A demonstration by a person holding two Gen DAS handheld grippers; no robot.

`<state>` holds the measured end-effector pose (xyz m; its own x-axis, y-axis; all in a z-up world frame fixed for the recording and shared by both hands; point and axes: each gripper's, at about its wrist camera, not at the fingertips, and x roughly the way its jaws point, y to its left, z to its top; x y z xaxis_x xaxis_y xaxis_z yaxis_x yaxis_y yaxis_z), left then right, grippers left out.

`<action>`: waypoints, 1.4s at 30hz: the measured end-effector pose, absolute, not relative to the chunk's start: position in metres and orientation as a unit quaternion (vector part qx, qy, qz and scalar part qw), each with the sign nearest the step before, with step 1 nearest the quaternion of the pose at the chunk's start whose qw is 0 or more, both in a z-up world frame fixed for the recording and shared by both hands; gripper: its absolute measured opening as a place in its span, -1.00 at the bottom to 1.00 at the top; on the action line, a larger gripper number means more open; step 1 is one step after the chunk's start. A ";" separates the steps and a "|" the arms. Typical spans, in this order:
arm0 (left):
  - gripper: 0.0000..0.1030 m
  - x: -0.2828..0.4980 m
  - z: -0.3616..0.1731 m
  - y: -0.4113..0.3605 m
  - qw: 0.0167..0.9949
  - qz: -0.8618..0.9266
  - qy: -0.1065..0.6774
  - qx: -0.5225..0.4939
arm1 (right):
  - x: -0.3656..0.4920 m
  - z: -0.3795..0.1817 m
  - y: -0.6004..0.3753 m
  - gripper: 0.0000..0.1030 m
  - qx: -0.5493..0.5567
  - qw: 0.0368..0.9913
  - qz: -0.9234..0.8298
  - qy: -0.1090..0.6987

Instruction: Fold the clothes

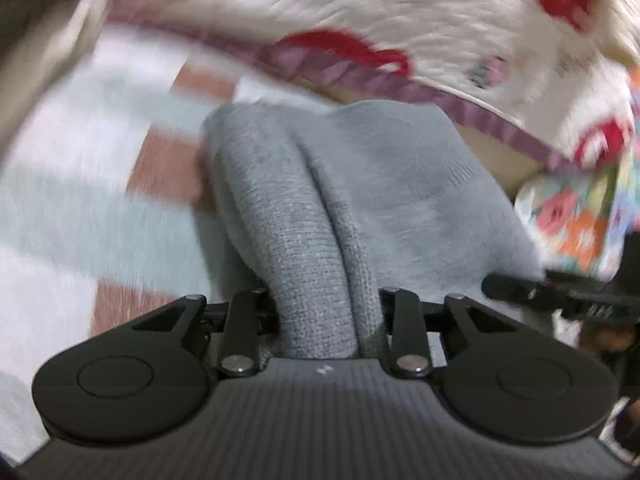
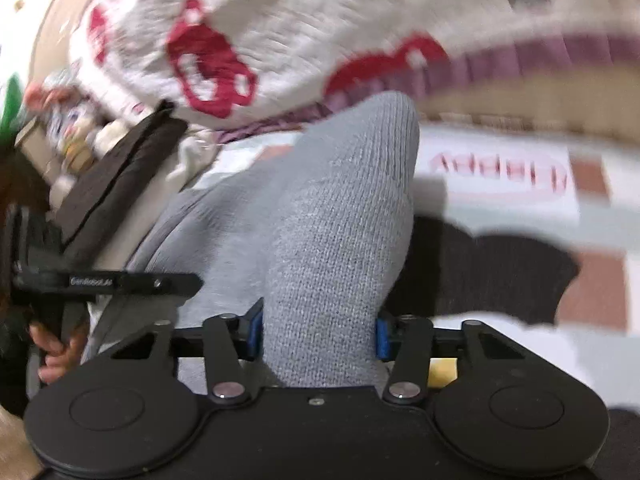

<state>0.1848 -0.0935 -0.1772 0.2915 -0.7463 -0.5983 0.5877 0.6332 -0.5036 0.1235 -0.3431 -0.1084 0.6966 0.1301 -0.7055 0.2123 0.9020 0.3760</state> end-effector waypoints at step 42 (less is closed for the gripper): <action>0.11 0.238 -0.190 -0.109 0.798 -0.398 0.447 -0.076 | 0.085 -0.109 -0.347 0.23 0.224 0.904 -0.078 0.357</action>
<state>0.2378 -0.1085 -0.1899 0.2838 -0.7029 -0.6522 0.5665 0.6717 -0.4774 0.0848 -0.3472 -0.1095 0.7330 0.0197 -0.6800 0.2998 0.8879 0.3490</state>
